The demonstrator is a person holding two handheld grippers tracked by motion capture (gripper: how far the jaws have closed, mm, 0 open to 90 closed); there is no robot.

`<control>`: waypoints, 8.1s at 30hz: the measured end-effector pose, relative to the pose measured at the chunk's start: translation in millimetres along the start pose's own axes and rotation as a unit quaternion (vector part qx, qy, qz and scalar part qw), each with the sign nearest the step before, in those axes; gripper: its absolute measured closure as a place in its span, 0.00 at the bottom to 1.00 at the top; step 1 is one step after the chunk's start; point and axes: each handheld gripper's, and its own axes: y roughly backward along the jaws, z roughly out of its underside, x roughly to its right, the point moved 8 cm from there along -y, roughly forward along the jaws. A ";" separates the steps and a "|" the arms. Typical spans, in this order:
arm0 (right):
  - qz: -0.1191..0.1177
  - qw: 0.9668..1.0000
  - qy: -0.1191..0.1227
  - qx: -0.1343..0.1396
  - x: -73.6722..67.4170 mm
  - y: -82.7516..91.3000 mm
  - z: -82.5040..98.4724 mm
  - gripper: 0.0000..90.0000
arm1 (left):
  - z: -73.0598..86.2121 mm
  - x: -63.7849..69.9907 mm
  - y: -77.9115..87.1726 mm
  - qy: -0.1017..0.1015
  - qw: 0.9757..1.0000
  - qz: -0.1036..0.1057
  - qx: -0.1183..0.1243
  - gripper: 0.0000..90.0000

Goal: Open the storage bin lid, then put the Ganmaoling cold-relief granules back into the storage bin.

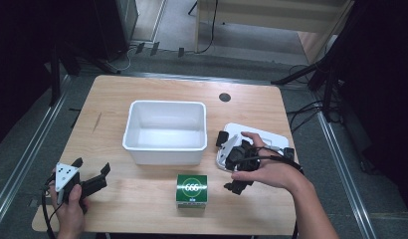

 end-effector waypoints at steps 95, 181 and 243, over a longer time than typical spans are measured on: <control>-0.021 0.990 0.136 -0.011 -48.9 25.5 -100.3 0.18 | 0.2 2.8 -2.9 -0.010 1.000 0.003 -0.005 0.08; 0.035 0.989 0.138 -0.036 90.8 -1.9 -155.3 0.18 | 0.1 2.6 -2.3 -0.008 1.000 0.010 -0.005 0.08; 0.023 0.995 0.074 -0.057 98.5 -28.1 -139.7 0.07 | 0.2 2.6 -2.5 -0.007 1.000 0.008 -0.005 0.08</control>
